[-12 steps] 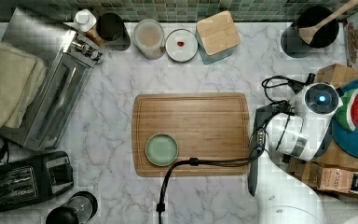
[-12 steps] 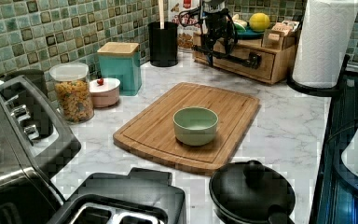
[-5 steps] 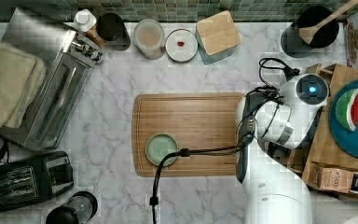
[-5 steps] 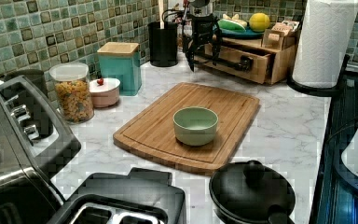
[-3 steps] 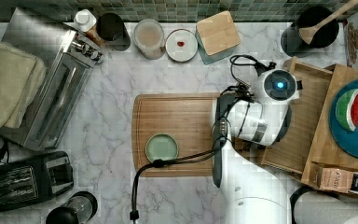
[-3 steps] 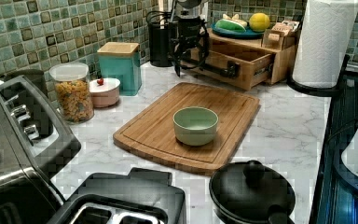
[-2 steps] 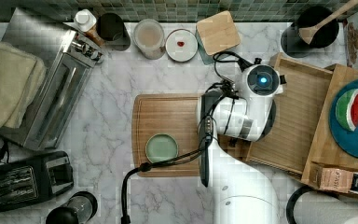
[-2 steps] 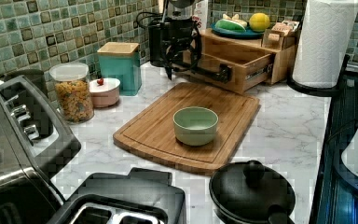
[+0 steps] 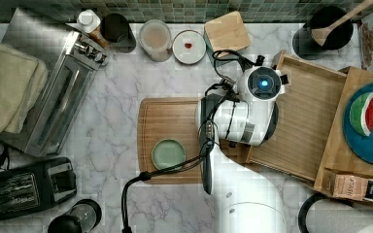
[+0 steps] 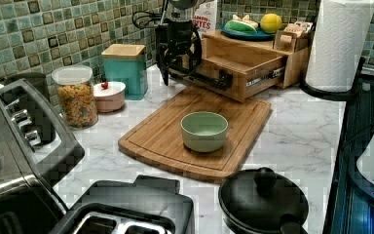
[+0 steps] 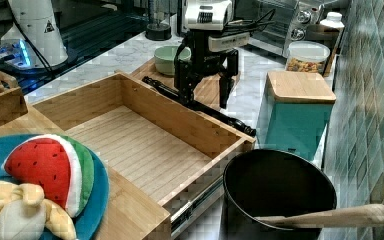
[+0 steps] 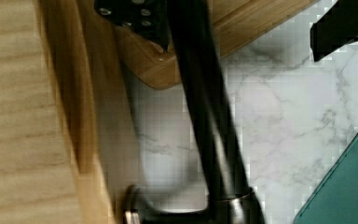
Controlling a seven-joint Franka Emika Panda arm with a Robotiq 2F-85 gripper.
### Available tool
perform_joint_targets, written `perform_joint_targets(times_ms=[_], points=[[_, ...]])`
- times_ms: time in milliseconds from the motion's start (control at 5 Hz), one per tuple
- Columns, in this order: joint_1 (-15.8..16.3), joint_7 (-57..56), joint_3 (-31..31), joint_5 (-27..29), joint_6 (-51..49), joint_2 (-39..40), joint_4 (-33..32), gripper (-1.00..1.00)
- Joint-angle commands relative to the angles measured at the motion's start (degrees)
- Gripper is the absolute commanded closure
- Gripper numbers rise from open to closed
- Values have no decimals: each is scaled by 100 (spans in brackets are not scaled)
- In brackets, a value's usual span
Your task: Open the drawer.
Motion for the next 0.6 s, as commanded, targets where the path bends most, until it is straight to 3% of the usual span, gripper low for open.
perform_joint_targets(times_ms=[200, 600], points=[[520, 685, 633, 195, 28, -276, 296, -100], [524, 684, 629, 197, 28, -276, 295, -100]])
